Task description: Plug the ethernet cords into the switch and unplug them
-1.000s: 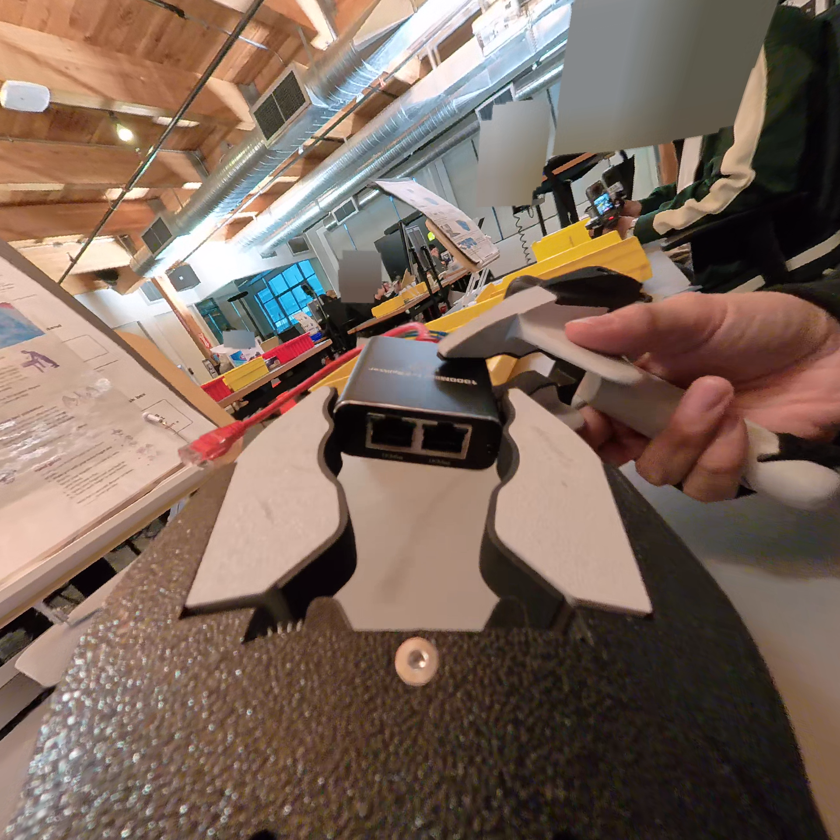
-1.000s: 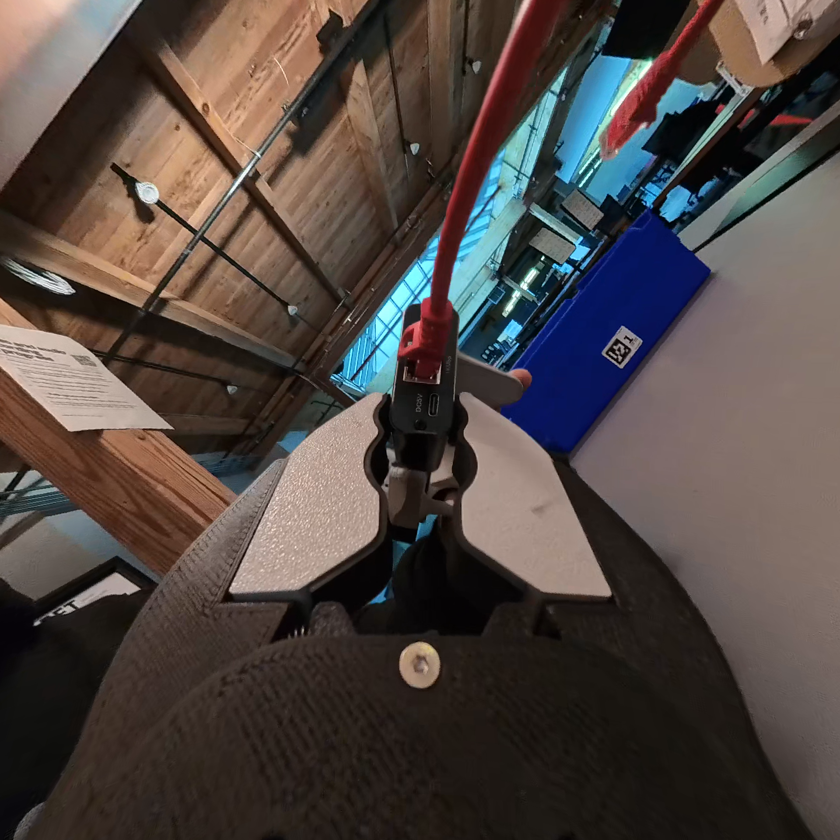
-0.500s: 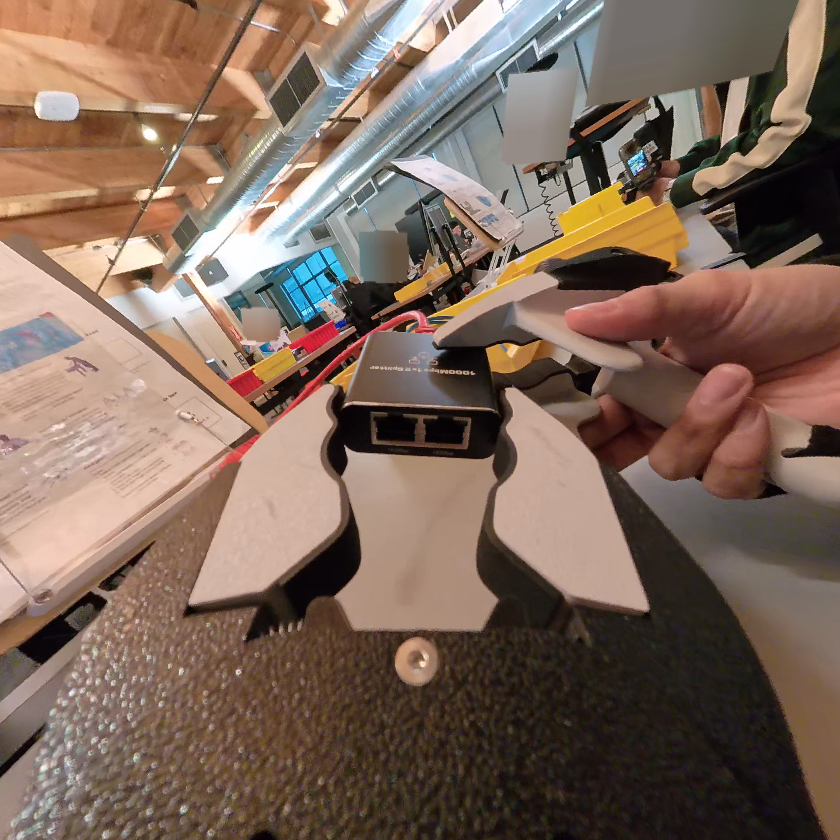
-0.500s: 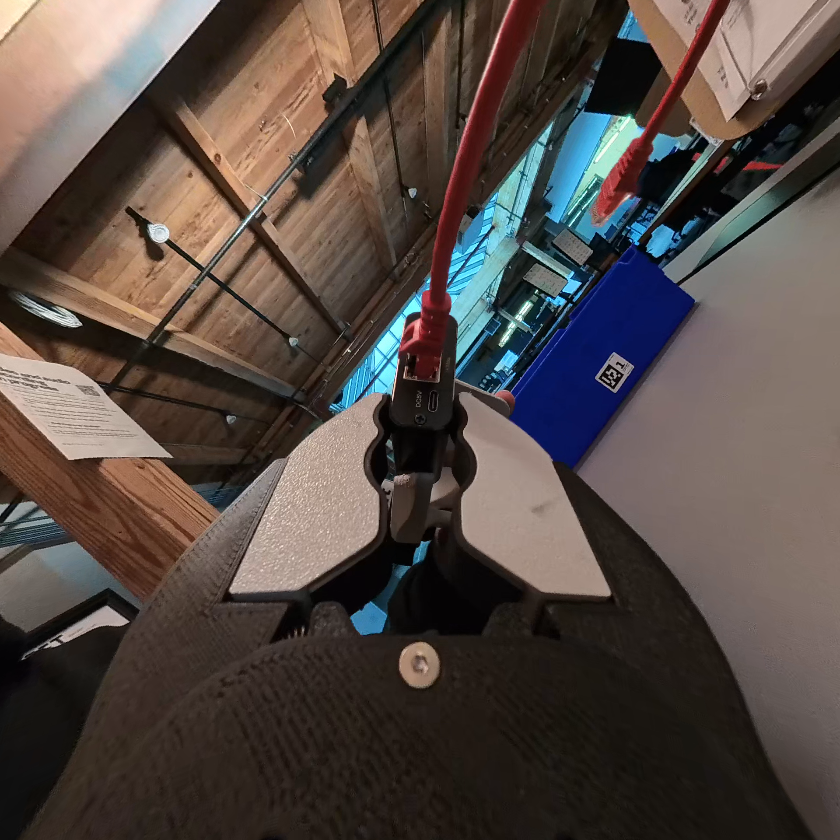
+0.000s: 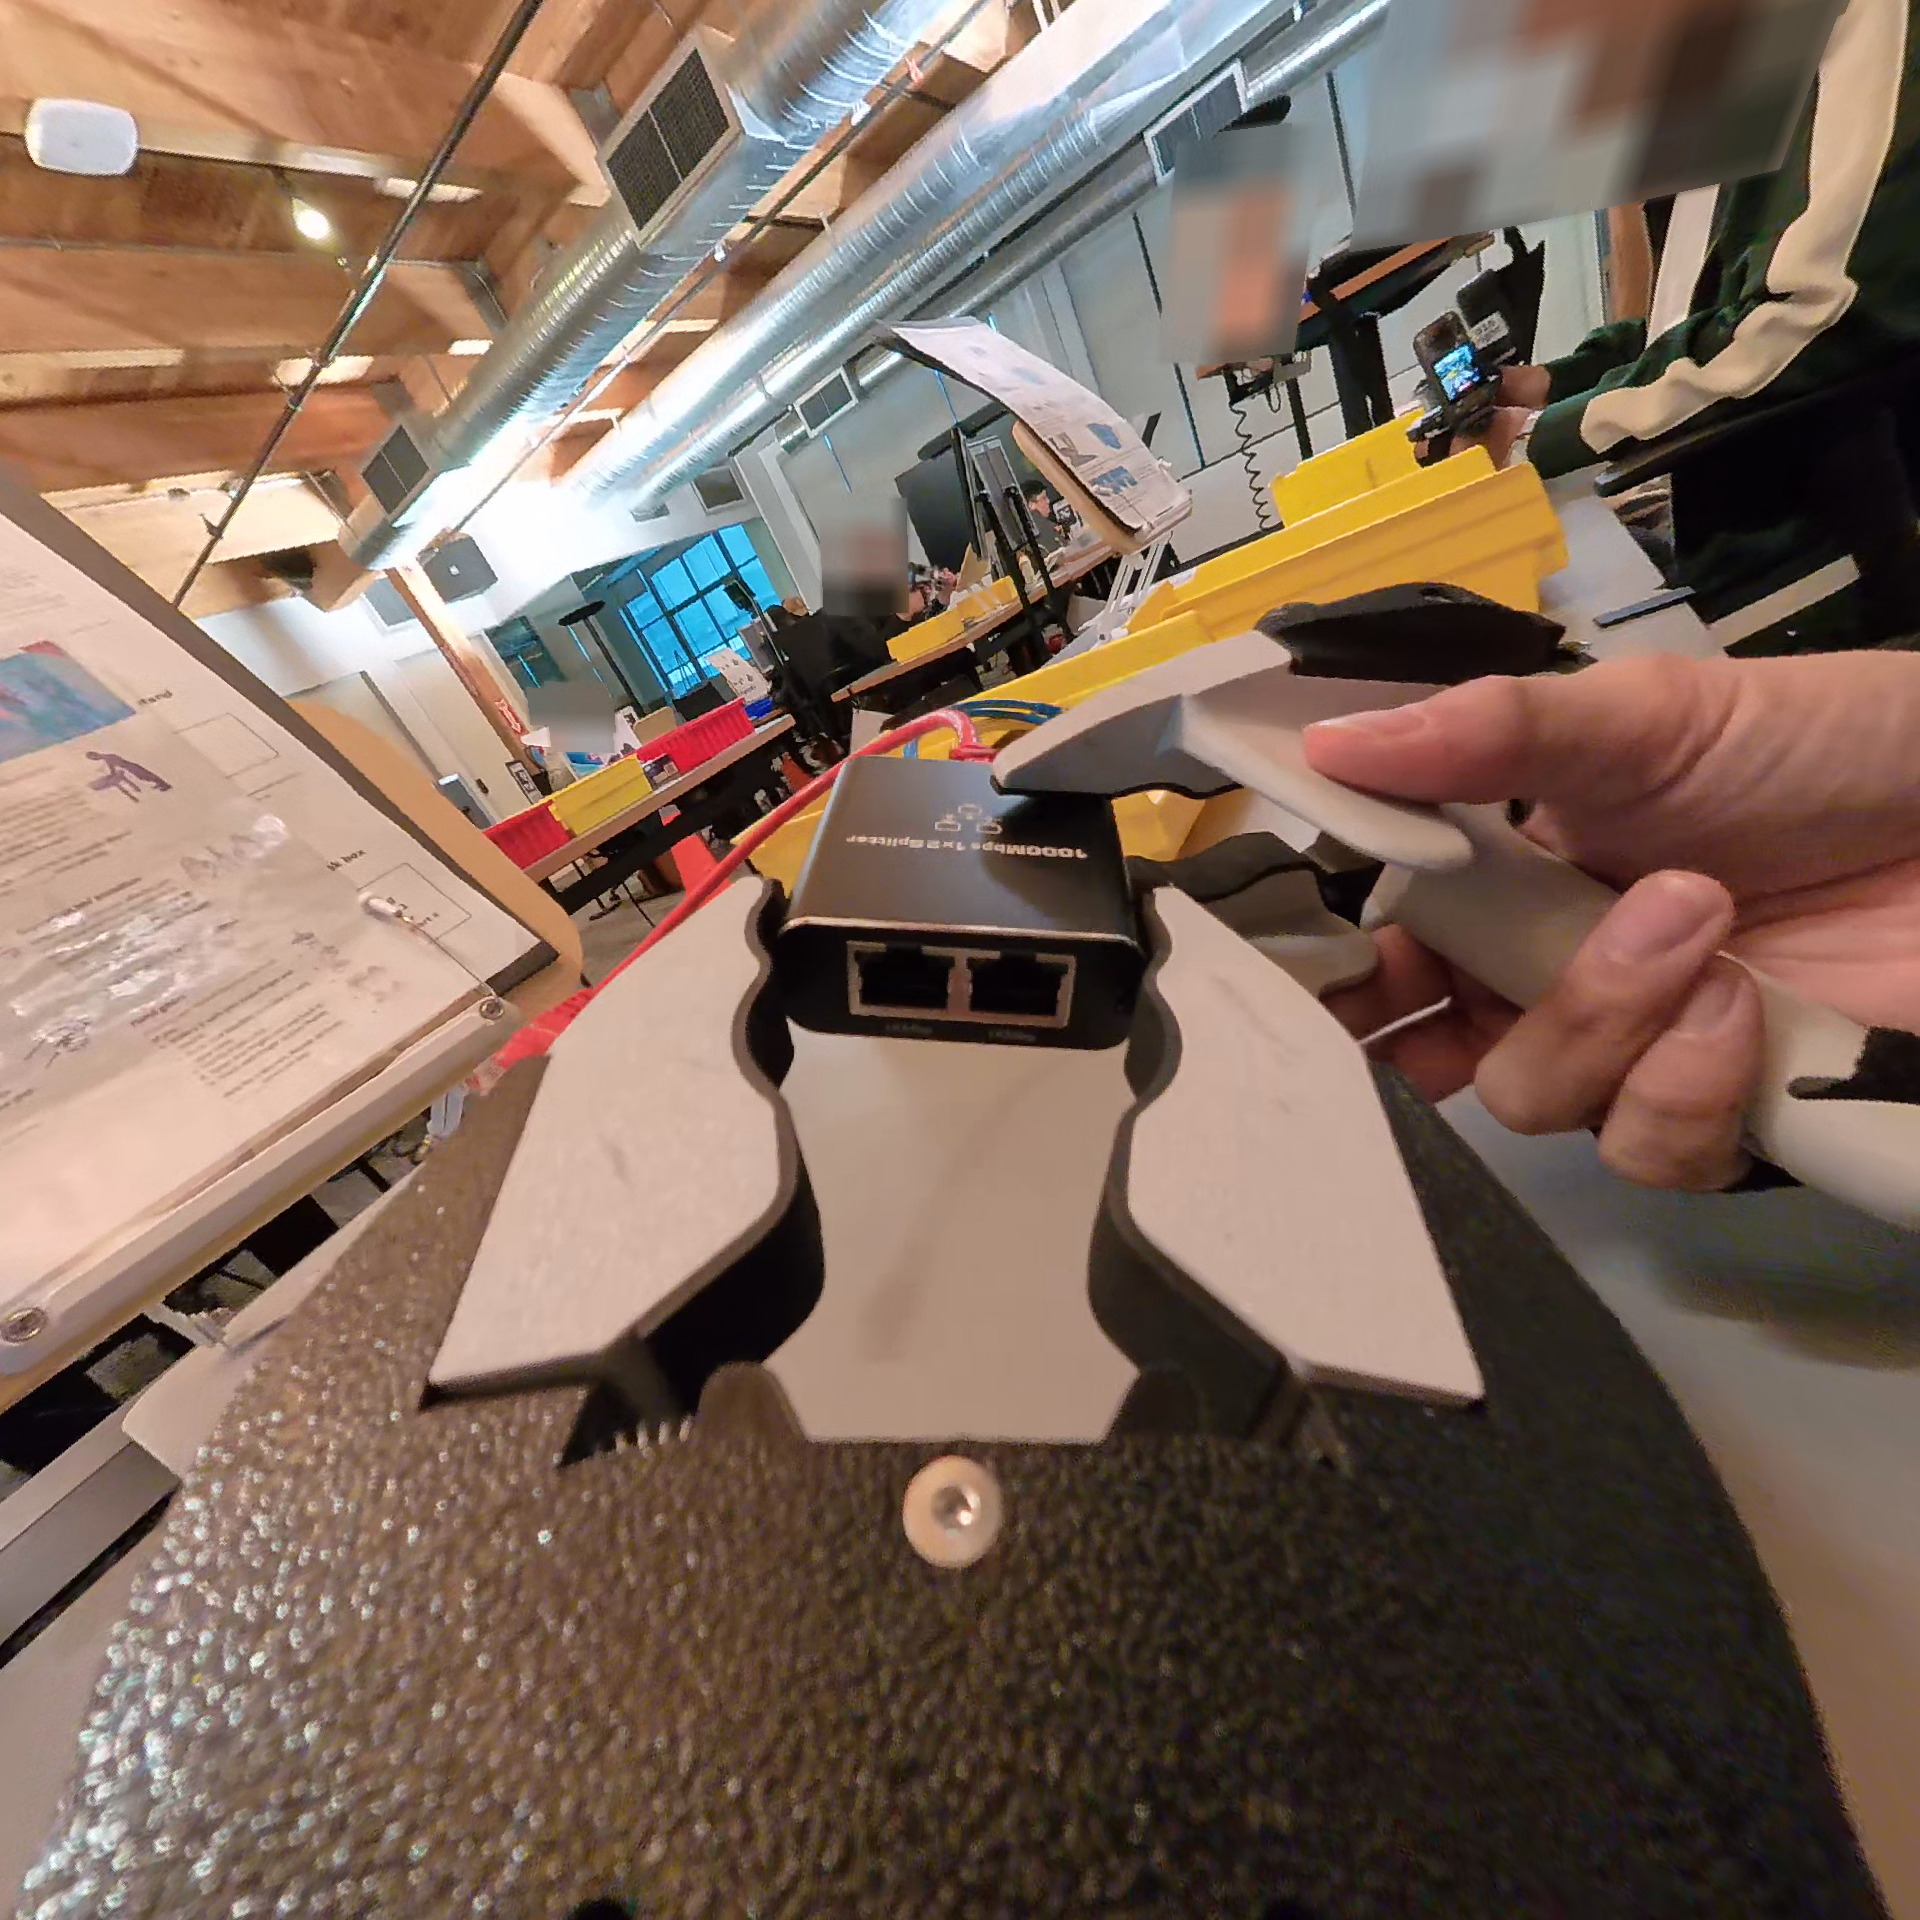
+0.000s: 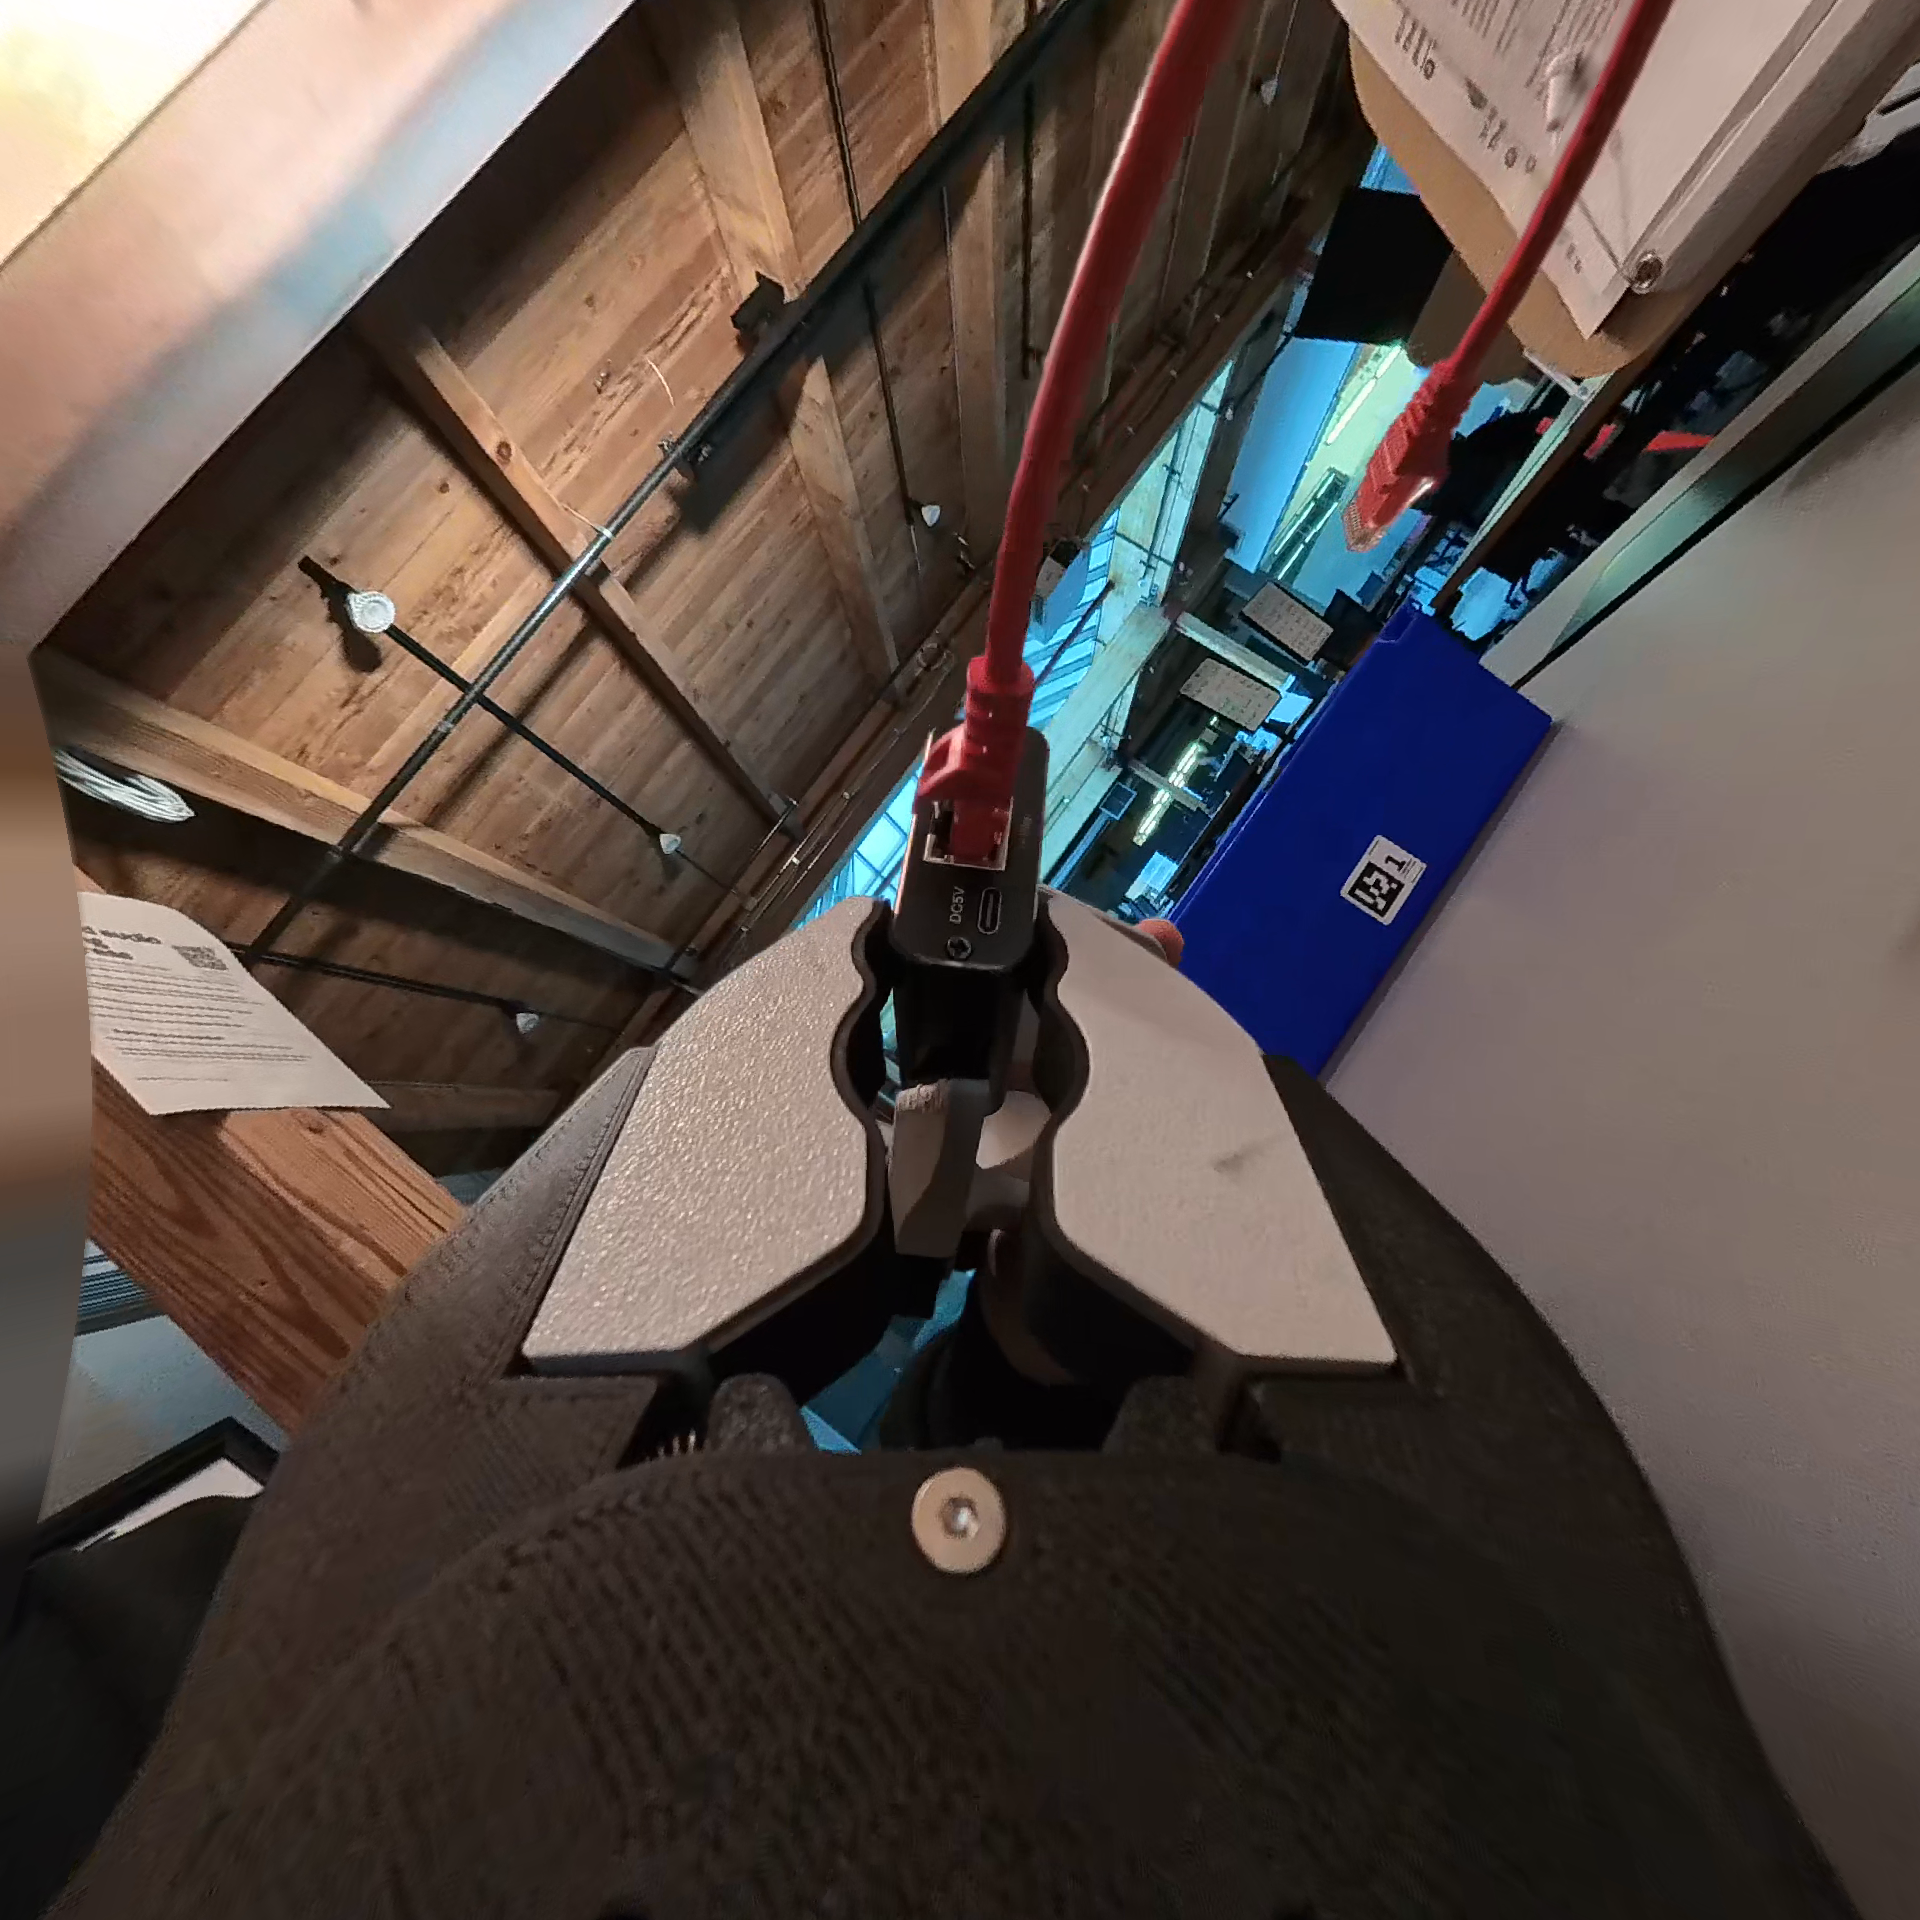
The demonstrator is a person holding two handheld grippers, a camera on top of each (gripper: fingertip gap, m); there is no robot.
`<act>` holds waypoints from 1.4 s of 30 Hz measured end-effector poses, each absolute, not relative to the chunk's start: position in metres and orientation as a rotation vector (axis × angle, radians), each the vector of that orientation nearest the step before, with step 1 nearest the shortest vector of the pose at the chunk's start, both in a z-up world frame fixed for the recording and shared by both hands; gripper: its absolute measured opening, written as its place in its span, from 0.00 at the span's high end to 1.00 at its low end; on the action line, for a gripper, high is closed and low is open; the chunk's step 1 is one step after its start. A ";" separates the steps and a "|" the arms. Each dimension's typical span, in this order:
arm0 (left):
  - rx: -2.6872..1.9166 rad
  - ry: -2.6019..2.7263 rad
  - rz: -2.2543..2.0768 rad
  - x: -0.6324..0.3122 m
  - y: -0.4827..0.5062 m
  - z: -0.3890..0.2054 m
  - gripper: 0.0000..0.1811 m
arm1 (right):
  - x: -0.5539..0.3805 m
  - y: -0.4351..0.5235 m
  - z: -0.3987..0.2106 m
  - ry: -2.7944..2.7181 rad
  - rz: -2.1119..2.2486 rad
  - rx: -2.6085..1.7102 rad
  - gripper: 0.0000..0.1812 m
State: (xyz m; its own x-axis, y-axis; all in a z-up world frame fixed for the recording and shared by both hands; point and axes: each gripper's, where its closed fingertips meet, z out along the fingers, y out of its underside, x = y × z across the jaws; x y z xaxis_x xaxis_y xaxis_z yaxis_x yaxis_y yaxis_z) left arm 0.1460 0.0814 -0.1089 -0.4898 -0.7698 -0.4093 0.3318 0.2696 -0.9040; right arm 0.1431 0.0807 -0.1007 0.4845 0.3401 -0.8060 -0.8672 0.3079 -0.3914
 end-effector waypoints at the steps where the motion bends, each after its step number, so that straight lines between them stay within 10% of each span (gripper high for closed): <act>1: -0.422 1.564 -1.426 0.146 0.082 -0.109 0.65 | 0.143 0.081 -0.101 0.667 0.881 -0.944 0.86; 42: -0.413 1.558 -1.412 0.147 0.076 -0.111 0.65 | 0.171 0.065 -0.106 0.796 0.879 -0.808 0.92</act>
